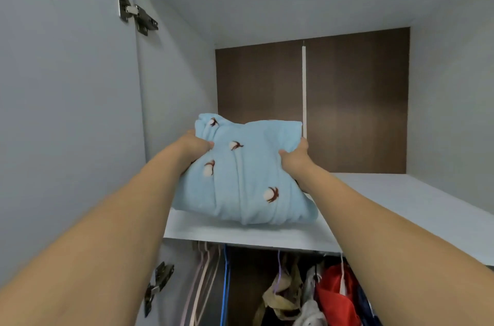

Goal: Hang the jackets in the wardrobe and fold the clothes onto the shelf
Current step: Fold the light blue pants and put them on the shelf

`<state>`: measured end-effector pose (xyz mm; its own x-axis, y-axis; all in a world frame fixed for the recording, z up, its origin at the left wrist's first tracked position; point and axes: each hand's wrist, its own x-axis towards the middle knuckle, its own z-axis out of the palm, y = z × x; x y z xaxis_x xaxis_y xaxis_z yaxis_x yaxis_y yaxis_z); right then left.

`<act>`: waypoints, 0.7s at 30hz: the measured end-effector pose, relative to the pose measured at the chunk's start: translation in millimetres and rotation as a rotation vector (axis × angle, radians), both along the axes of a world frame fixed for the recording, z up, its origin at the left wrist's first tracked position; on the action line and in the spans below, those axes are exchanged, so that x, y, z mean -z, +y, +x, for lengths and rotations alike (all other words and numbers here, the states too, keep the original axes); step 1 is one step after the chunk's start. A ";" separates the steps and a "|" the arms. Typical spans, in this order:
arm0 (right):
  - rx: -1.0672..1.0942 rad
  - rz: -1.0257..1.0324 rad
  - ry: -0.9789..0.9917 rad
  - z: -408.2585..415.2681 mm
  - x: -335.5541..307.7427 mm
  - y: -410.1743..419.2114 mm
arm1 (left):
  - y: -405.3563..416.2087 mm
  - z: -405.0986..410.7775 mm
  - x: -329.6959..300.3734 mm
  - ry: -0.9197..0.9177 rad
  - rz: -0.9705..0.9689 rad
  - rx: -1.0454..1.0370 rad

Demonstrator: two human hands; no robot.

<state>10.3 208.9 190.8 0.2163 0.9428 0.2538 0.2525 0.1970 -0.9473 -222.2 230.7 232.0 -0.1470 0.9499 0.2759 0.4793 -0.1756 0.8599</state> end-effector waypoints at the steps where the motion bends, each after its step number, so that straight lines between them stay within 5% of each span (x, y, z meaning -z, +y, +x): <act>1: -0.003 0.003 -0.042 -2.1 1.3 19.1 | 17.5 -1.7 2.4 0.008 -0.006 -0.031; 8: 0.008 -0.156 -0.303 -26.7 40.1 126.5 | 102.9 -7.0 46.9 0.252 -0.060 -0.302; 11: -0.005 -0.222 -0.406 -29.7 48.8 160.2 | 125.0 -2.5 70.1 0.579 0.193 -0.438; 14: 0.033 -0.320 -0.561 -25.7 44.3 181.7 | 143.3 8.5 67.4 0.759 0.427 -0.296; 17: 0.113 -0.461 -0.697 -28.5 29.9 185.0 | 161.6 15.4 63.7 0.820 0.367 -0.184; 21: 0.304 -0.256 -0.872 -45.0 6.5 176.1 | 186.4 15.9 73.9 0.871 0.297 -0.158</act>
